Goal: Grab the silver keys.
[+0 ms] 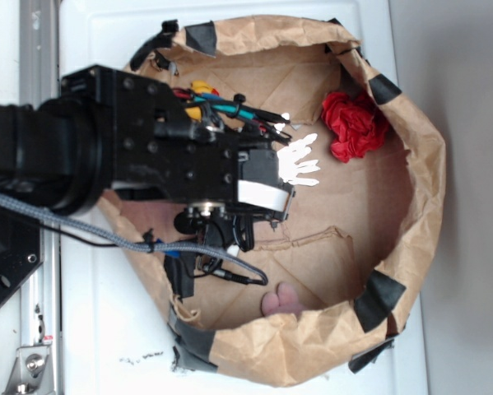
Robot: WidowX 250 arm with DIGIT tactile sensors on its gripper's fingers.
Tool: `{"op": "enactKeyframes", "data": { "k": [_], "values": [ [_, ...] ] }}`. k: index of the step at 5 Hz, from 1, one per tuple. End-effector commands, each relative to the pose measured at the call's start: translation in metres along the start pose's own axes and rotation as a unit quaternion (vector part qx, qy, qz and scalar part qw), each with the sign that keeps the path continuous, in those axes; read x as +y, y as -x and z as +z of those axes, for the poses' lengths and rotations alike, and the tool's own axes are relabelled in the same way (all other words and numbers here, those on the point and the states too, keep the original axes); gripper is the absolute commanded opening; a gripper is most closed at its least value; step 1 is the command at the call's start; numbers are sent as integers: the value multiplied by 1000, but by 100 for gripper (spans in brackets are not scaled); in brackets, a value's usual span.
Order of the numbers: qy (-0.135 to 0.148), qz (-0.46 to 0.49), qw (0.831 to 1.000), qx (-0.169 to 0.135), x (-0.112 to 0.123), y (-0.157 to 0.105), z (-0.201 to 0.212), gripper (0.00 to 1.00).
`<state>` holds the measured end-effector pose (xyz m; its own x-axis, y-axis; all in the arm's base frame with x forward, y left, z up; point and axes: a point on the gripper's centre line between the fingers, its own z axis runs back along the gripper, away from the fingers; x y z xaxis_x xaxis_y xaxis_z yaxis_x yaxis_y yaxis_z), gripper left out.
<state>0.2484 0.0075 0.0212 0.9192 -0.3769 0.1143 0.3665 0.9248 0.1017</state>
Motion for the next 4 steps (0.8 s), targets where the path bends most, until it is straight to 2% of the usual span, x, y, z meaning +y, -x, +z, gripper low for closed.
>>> {"op": "enactKeyframes", "data": {
  "k": [1, 2, 3, 4],
  "values": [
    [-6, 1, 1000, 2, -11, -7, -3, 100],
    [-14, 12, 1000, 7, -10, -6, -9, 100],
    [-14, 23, 1000, 6, -7, -6, -11, 56],
    [-15, 20, 1000, 0, -8, -2, -10, 0]
  ]
}}
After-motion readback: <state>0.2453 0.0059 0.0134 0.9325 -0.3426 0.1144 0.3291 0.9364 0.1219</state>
